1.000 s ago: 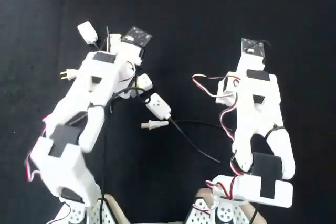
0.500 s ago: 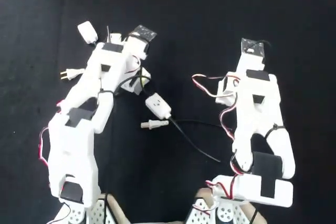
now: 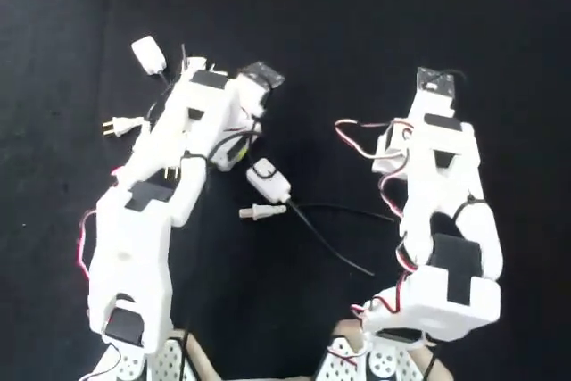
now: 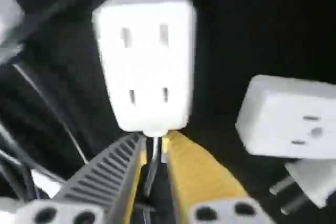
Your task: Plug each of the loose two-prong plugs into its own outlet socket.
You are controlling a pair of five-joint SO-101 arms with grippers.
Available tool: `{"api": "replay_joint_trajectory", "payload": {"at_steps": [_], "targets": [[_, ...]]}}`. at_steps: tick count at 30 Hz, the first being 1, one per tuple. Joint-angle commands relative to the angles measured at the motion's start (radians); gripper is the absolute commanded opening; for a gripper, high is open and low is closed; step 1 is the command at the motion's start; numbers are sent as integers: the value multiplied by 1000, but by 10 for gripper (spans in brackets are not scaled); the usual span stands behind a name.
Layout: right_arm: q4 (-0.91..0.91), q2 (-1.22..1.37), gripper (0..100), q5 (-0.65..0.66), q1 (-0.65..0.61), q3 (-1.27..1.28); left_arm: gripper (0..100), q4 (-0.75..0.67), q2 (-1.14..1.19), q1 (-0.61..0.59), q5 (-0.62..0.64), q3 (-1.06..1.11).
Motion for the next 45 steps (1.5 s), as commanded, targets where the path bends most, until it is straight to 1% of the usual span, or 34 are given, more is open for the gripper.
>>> {"api": "replay_joint_trajectory", "payload": {"at_steps": [1,3,7,9,11,13,17,22,24,27,31,35,43,45], "targets": [[6,-4,215,2,12,-54,29,29,-110,2,-41,128],[6,-4,215,2,12,-56,29,-26,-218,2,-52,272],[6,-2,215,2,12,-56,30,-183,-529,2,-52,624],[6,-2,215,2,5,-56,30,-221,-697,1,-48,769],[6,-1,215,2,-5,-54,30,-222,-853,-5,-48,886],[6,2,215,2,-9,-54,30,-209,-990,-8,-48,987],[6,2,215,2,-9,-53,33,-126,-1224,-1,-64,1129],[6,2,215,2,-14,-51,33,17,-1478,-8,-146,1239],[8,2,215,8,-43,-51,33,34,-1570,-8,-207,1282],[31,2,215,51,-72,-50,34,37,-1672,-8,-315,1343],[41,-2,215,57,-69,-50,34,49,-1761,-28,-430,1415],[41,-4,215,57,-74,-51,68,25,-1786,-41,-539,1446],[43,-4,215,57,-68,-54,157,-195,-1786,-45,-542,1527],[44,-4,215,57,-69,-53,193,-221,-1794,-65,-486,1520]]}}
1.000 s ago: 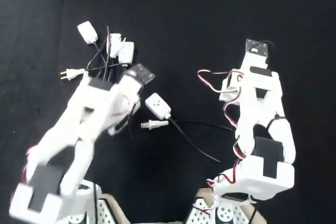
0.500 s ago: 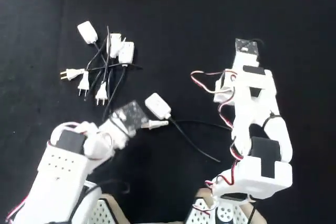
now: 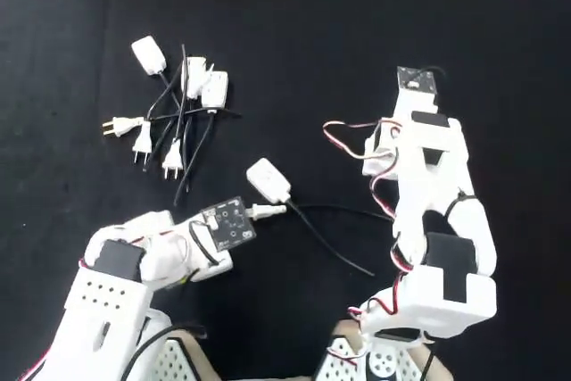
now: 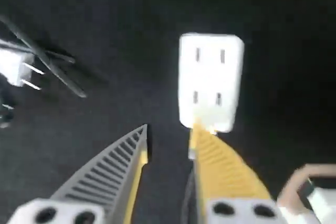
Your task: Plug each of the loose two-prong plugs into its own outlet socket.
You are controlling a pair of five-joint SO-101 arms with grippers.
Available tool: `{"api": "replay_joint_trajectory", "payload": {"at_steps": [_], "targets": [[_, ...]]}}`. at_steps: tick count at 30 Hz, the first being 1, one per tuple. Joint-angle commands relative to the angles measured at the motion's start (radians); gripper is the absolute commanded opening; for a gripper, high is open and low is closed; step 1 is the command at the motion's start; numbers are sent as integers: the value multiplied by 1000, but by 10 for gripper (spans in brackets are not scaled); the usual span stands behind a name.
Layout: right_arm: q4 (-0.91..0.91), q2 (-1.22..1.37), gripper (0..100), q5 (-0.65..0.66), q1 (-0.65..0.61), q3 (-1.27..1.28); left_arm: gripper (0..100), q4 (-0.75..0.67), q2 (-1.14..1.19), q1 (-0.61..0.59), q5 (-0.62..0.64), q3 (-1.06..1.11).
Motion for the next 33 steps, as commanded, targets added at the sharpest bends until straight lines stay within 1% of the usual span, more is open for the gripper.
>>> {"api": "replay_joint_trajectory", "payload": {"at_steps": [1,3,6,9,11,13,15,17,19,21,22,26,30,33], "targets": [[11,-8,215,8,-15,-50,205,-55,-18,-41,84,-28],[32,-10,215,8,-15,-56,208,-44,-18,-61,129,-68],[118,-45,215,8,-15,-88,193,3,-18,-125,210,-159],[189,-119,215,8,-29,-102,165,40,-18,-237,351,-263],[218,-173,215,8,-69,-88,149,48,-11,-343,446,-302],[261,-223,215,3,-138,-68,145,41,-9,-461,537,-303],[322,-260,215,-2,-232,-61,145,41,-9,-553,568,-277],[400,-294,215,-26,-324,-65,145,31,-9,-575,566,-237],[463,-306,215,-141,-428,-90,145,9,-9,-575,566,-203],[483,-288,215,-270,-516,-104,145,6,-9,-581,566,-191],[470,-269,215,-330,-552,-107,145,9,-11,-581,566,-179],[293,-160,216,-545,-640,-102,145,-3,-18,-581,566,-120],[109,-50,216,-615,-706,-110,145,-66,-18,-585,566,-50],[-8,30,215,-743,-712,-104,145,-126,-18,-616,563,12]]}}
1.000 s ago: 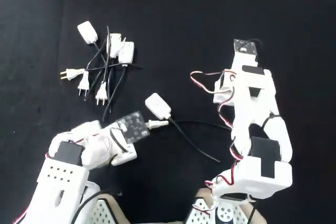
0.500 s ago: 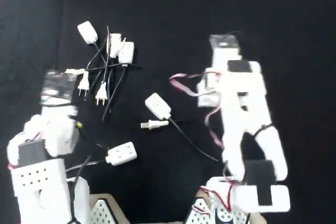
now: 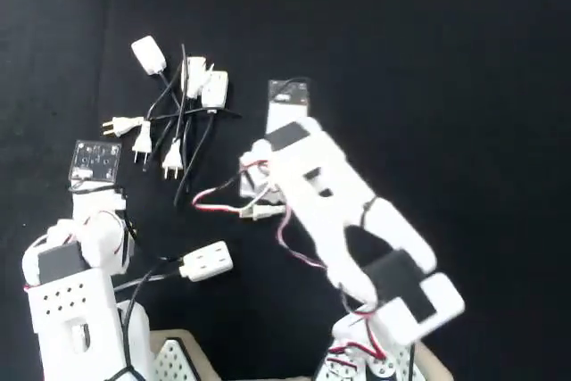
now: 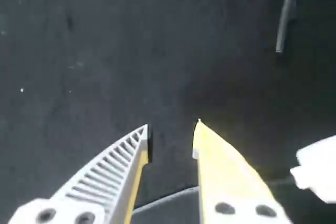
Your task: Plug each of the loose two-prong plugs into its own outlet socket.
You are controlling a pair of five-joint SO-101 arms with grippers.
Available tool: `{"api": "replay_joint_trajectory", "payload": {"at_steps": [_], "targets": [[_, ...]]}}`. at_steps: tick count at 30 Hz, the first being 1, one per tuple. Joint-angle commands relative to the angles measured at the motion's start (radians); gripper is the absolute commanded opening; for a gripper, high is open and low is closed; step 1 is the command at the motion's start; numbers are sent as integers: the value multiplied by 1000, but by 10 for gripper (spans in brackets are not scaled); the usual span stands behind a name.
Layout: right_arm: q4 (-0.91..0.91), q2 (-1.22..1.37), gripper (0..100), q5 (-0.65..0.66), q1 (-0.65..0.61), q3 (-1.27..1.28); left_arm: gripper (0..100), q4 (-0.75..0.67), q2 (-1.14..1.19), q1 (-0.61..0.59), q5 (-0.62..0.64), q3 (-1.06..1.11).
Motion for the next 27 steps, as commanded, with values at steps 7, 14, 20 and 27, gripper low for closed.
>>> {"api": "replay_joint_trajectory", "payload": {"at_steps": [7,14,20,27], "targets": [[-196,157,215,-247,2,-110,145,-127,-9,-42,-51,120],[-74,71,146,-301,-28,-130,145,-176,-9,-41,-68,150],[-46,93,117,-244,-3,-97,145,-180,-9,-41,-71,159],[-189,117,113,-41,204,-157,145,-176,-9,-39,-98,160]]}}
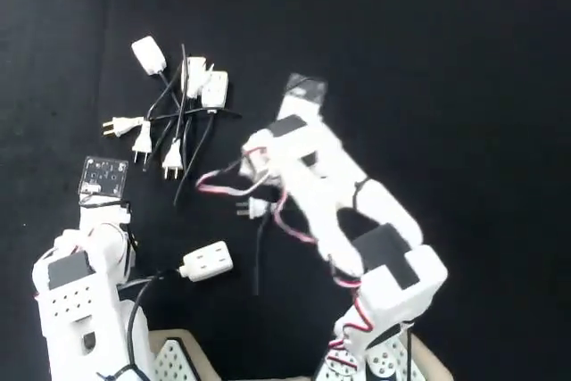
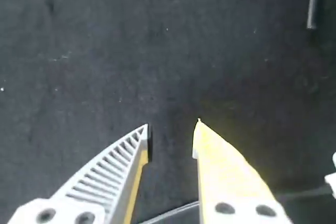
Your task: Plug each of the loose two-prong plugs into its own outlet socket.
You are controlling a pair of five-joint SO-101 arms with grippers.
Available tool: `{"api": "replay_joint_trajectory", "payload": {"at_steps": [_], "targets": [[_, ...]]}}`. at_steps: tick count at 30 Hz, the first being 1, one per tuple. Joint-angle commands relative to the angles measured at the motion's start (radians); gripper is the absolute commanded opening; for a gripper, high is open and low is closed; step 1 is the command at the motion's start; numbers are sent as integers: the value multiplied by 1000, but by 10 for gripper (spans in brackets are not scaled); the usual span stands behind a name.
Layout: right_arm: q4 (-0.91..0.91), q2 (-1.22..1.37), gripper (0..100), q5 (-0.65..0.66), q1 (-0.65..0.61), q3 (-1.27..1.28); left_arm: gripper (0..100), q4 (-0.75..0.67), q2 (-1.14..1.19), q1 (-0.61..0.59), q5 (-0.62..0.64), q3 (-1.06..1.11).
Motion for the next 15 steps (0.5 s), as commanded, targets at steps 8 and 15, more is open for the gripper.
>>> {"api": "replay_joint_trajectory", "payload": {"at_steps": [8,15], "targets": [[-87,148,12,104,49,-260,145,-14,-9,-2,-14,-7],[77,251,13,61,15,-575,145,-20,-9,-1,-14,-5]]}}
